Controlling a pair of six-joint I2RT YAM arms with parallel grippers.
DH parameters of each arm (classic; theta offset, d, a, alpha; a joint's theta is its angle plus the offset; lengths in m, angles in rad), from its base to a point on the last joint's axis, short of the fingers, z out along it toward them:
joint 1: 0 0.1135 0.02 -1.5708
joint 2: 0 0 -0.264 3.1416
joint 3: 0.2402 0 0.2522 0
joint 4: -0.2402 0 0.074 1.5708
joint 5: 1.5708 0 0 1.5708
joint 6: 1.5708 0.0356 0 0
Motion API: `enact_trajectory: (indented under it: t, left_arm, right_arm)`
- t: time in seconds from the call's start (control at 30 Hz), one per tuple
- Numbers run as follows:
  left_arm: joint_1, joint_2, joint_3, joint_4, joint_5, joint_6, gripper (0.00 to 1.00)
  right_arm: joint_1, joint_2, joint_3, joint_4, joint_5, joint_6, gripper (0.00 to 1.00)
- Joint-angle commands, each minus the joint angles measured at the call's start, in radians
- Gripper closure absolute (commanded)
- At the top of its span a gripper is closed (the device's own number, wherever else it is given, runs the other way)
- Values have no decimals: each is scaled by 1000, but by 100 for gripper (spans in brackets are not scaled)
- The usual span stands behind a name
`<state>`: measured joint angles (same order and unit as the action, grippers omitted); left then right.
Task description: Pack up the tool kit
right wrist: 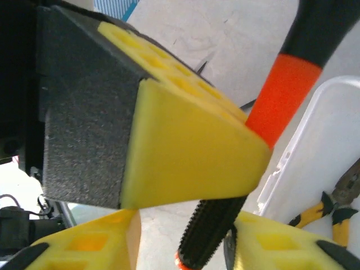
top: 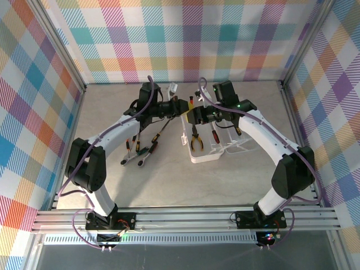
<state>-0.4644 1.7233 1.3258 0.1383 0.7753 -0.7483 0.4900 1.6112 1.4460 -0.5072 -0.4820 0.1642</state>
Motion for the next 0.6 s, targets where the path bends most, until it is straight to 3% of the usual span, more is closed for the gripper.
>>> enact_trajectory:
  t: [0.0,0.23,0.37,0.4,0.47,0.5,0.53,0.57]
  left_arm:
    - [-19,1,-15,80,58,-23,100]
    - [-19,0,-18,115,79,-37,100]
    - [6,-15,27,-86,14,103,58]
    - [20,-28,43,-170,-28,162,43]
    - [53,-54,76,-349,-151,278,24]
    - [71,-68,99,-470,-243,341,8]
    - [87,-81,119,-563,-341,397,0]
    - [98,-90,132,-629,-425,435,0]
  right_arm:
    - [6,10,25,44,1,13,67]
    - [5,-1,18,22,33,8,100]
    - [-24,-27,21,-38,78,-21,100]
    - [-45,-37,20,-67,96,-37,100]
    - [-92,-57,16,-121,135,-69,100]
    - [-123,-66,12,-152,159,-85,100]
    - [-151,-71,13,-188,200,-106,100]
    - [-171,-73,18,-225,250,-123,100]
